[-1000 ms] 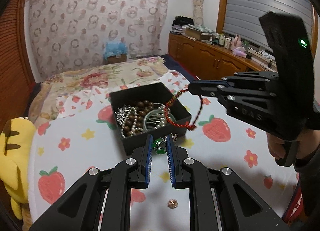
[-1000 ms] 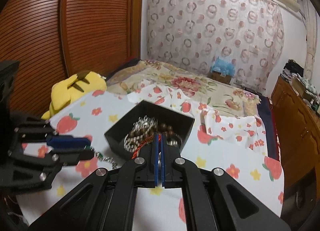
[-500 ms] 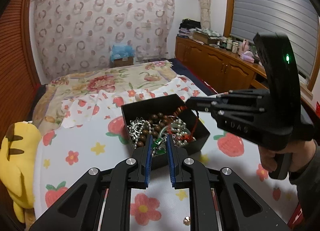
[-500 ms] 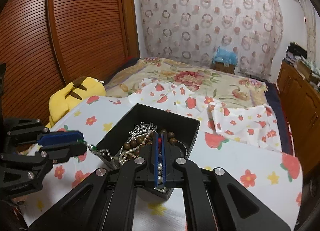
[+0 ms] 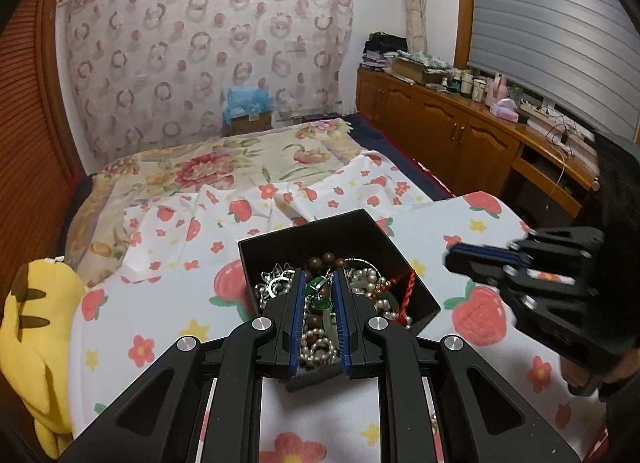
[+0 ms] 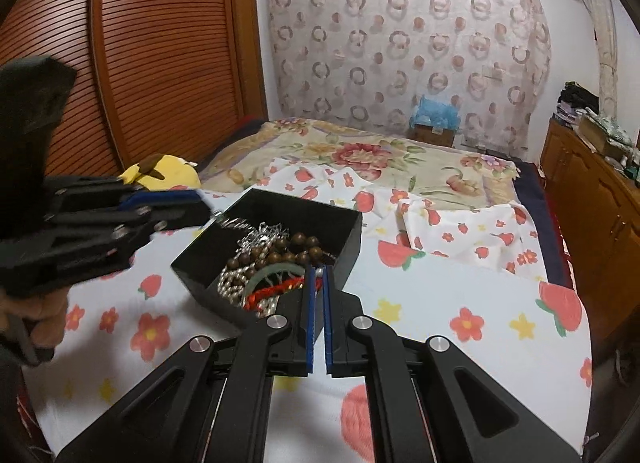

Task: Organize jewelry
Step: 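Lower the bracelet into the box and open the left tool, then lower the right tool onto the gold ring and close its fingers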

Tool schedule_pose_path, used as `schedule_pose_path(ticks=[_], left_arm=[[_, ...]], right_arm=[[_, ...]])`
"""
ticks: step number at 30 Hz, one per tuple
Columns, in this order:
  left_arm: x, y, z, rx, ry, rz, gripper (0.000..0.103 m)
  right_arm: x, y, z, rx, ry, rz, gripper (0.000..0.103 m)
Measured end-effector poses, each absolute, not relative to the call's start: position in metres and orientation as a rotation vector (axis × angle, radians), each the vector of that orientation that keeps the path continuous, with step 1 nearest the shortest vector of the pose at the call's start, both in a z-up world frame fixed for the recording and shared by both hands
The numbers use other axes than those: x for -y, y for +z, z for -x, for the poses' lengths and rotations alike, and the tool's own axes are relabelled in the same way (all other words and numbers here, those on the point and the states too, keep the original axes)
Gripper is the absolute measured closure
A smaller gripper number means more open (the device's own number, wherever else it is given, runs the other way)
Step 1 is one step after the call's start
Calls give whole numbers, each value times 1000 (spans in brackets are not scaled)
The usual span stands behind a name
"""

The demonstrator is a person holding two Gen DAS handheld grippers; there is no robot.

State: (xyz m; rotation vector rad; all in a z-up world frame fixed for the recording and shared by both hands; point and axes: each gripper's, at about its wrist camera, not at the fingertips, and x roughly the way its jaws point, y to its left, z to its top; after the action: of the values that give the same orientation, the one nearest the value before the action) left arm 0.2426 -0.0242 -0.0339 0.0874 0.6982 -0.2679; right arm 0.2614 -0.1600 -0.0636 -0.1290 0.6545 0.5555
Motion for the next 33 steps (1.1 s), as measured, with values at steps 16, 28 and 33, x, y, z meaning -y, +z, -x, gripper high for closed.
schedule_pose_path(ticks=[16,28,33], left_arm=[[16,-46,-213,-713,-236,-103,42],[1,-75,-162,-743,-225,-96,18],[-4,-92,-142,-768,-216,-84,13]], right_arm=[[159,-89,-206,-693,634,172,93],[132,-117,-182,-763,728,255,65],[123,-124,-173,-786,749,289,59]])
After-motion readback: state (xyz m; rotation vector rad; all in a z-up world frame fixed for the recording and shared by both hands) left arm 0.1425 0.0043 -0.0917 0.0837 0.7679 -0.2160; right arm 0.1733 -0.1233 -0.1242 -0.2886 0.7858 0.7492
